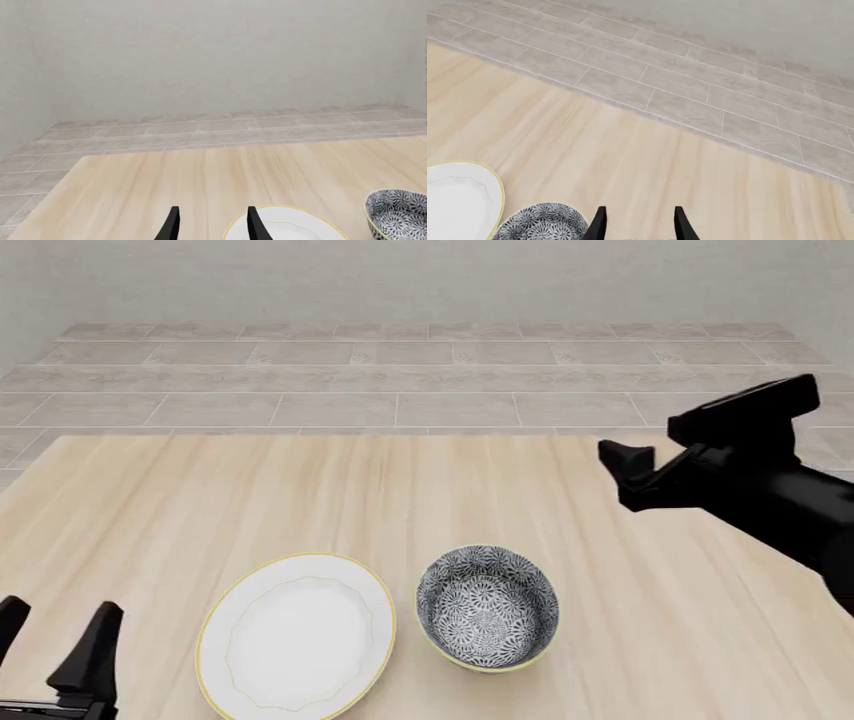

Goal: Put the bowl on the plate.

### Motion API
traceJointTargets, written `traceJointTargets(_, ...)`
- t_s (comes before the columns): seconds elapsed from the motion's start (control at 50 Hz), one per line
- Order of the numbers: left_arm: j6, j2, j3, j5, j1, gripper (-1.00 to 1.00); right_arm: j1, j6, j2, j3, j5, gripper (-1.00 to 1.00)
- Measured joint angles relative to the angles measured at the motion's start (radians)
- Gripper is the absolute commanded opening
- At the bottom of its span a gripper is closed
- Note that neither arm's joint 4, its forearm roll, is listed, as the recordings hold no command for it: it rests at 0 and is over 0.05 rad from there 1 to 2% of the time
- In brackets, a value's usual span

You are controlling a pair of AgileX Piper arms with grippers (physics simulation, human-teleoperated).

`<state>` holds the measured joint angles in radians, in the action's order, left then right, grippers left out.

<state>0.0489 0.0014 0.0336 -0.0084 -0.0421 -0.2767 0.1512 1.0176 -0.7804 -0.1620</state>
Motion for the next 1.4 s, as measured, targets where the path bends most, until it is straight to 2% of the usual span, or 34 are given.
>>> traceJointTargets(0.34, -0.001, 0.002, 0.008, 0.003, -0.001, 1.0, -0.011, 0.024, 0.028, -0.024, -0.041, 1.0)
traceJointTargets(0.64, 0.0, 0.002, 0.008, 0.001, -0.004, 1.0, -0.032, 0.02, 0.055, -0.03, -0.063, 1.0)
traceJointTargets(1.4, 0.004, 0.003, 0.007, -0.006, -0.01, 1.0, -0.125, -0.03, 0.108, 0.057, -0.003, 1.0)
